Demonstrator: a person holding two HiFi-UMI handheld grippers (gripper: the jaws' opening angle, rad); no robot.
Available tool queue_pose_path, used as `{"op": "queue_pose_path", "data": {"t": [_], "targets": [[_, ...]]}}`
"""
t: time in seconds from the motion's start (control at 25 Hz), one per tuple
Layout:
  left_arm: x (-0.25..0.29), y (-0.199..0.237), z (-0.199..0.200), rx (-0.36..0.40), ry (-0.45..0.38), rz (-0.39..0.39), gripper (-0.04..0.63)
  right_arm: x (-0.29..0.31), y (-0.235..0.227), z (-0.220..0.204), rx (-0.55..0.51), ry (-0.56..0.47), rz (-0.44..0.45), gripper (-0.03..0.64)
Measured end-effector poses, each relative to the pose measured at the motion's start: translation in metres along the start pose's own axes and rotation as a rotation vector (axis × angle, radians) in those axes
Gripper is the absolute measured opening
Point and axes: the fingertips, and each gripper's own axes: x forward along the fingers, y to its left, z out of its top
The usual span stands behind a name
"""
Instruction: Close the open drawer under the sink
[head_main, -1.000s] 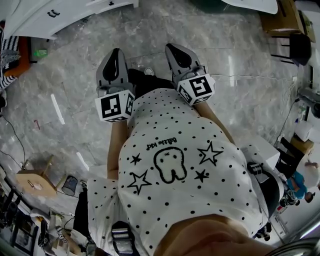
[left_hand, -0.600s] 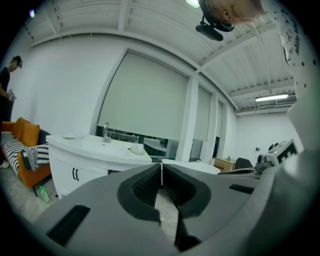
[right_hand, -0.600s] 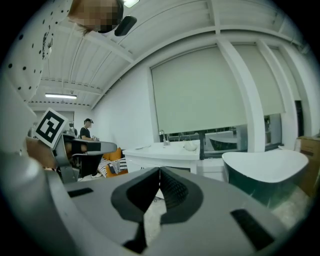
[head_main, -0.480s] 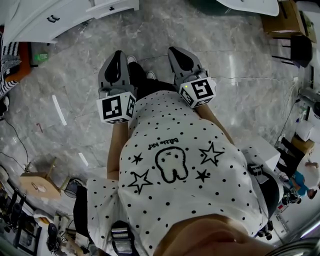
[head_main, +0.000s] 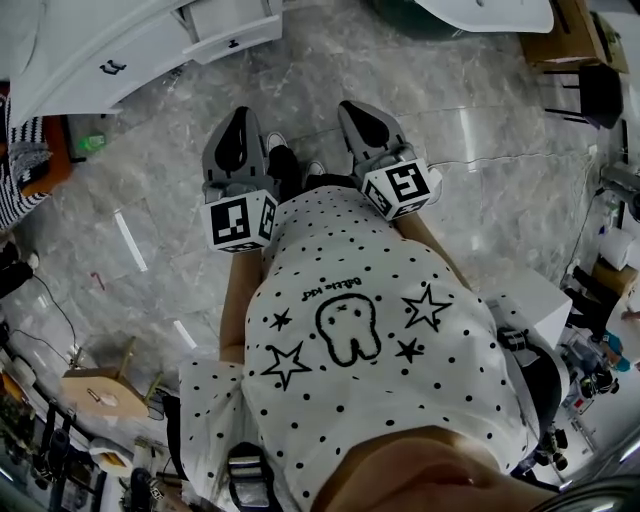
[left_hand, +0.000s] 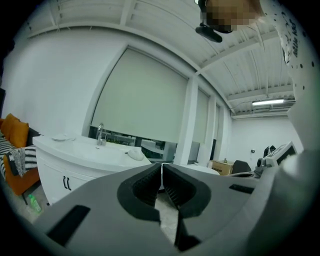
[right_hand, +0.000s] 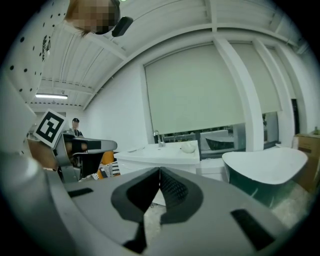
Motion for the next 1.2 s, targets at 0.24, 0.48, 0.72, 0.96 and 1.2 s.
{"op": "queue_pose_path", "data": {"t": [0.24,0.48,0.72,0.96,1.2], "targets": [[0.021,0.029,0.007,-0.004,-0.001,-0.011,0.017,0.031,-0.004,0.013,-0.01,-0.027,-0.043,0.014],[0.03,0.03,0.014,0.011,0.0,-0.026,0.017,0.031,-0.01,0.023,-0.009,-0.05,-0.075,0.014],[0.026,0.032,0.014,-0.015,-0.015,-0.002,0.017,0.034,-0.013,0.032,-0.032,-0.056,-0.068,0.014],[0.017,0.037,0.01,-0.027,-0.012,0.034,0.017,0.041,-0.002,0.028,-0.032,-0.042,-0.008,0.014],[0.009,0.046,0.017,-0.025,-0.034,0.08,0.017,0.048,0.005,0.032,-0.051,-0.045,0.027,0.014]]}}
